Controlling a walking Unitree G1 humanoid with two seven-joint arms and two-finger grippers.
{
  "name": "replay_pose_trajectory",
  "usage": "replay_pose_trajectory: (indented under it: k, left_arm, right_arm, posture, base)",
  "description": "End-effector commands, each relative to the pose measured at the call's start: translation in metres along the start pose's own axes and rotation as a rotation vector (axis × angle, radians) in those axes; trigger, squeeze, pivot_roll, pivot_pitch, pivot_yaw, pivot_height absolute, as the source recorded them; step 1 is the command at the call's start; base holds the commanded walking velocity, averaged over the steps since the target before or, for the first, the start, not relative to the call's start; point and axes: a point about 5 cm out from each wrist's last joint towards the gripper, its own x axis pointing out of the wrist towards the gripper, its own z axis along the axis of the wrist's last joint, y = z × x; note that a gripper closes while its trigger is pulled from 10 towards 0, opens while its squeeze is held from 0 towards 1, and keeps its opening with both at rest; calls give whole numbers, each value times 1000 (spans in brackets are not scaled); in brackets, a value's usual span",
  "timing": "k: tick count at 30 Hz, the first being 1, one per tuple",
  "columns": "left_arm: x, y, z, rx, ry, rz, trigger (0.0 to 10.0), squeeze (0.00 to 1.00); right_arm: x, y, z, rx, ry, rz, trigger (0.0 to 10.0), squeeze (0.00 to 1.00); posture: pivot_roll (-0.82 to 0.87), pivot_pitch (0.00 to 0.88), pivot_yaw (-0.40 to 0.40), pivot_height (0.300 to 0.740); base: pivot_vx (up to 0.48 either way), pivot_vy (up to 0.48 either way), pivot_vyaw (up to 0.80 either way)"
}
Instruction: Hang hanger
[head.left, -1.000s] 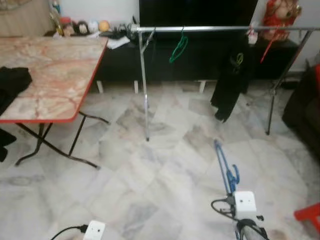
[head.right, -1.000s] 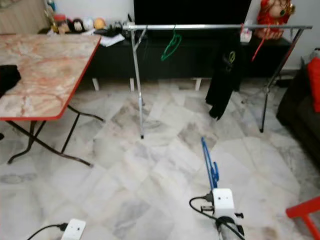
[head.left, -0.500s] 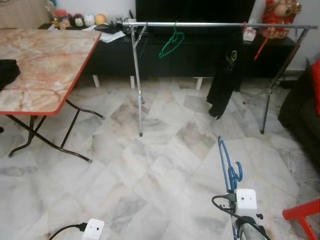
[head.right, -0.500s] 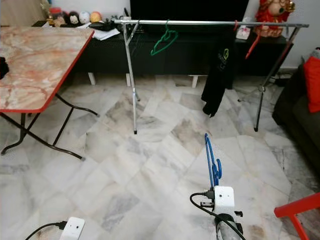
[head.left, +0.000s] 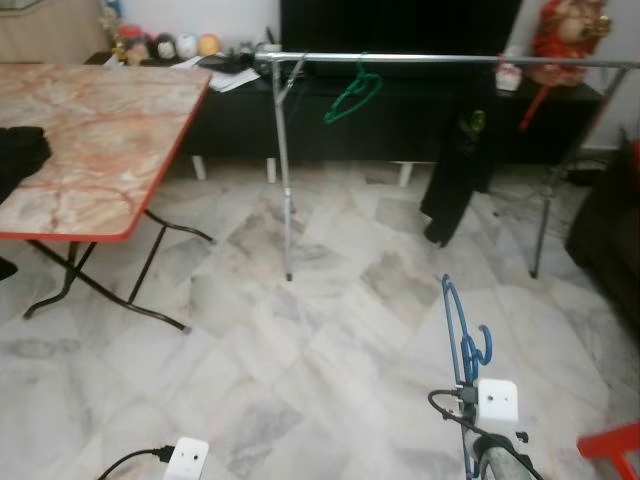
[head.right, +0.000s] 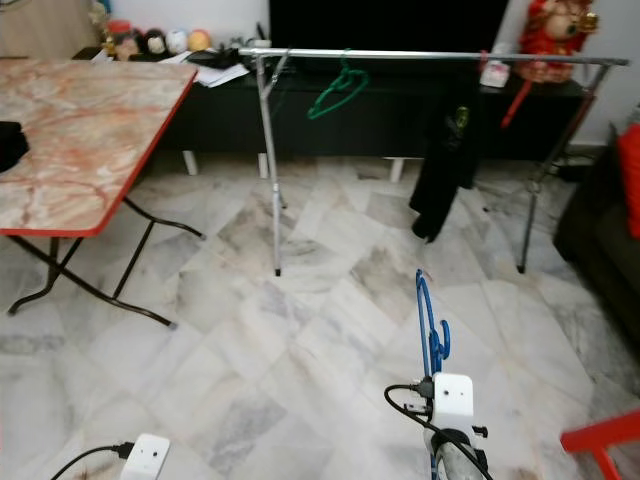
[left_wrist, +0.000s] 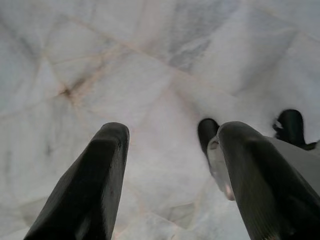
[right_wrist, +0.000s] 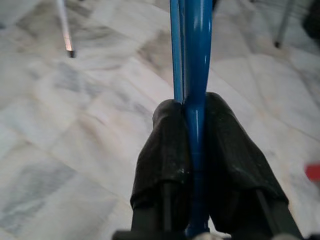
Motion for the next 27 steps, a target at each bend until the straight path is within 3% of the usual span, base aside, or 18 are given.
replay_pose_trajectory:
  k: [1, 5, 10, 27]
  left_arm:
    - [1, -3, 3, -5, -4, -8, 10000, 0]
    - [1, -3, 5, -20, -10, -7, 10000, 0]
    - [2, -3, 8, -20, -15, -7, 10000, 0]
    - [1, -2, 3, -23, -1, -1, 10000, 0]
  right_arm:
    - [0, -5, 1, -3, -8, -10, 10000, 0]
    - [0, -5, 1, -8, -2, 0, 10000, 0]
    - [0, -5, 1, -7, 2, 6, 10000, 0]
    - [0, -6, 3, -3, -18, 5, 10000, 0]
  posture:
    - [-68, 0, -41, 740]
    - [-67, 0, -44, 740]
    - [-66, 0, -47, 740]
    - [-66, 0, -43, 740]
  base:
    - [480, 0, 0]
    - [449, 0, 0]
    - [480, 0, -674]
    - [398, 0, 0]
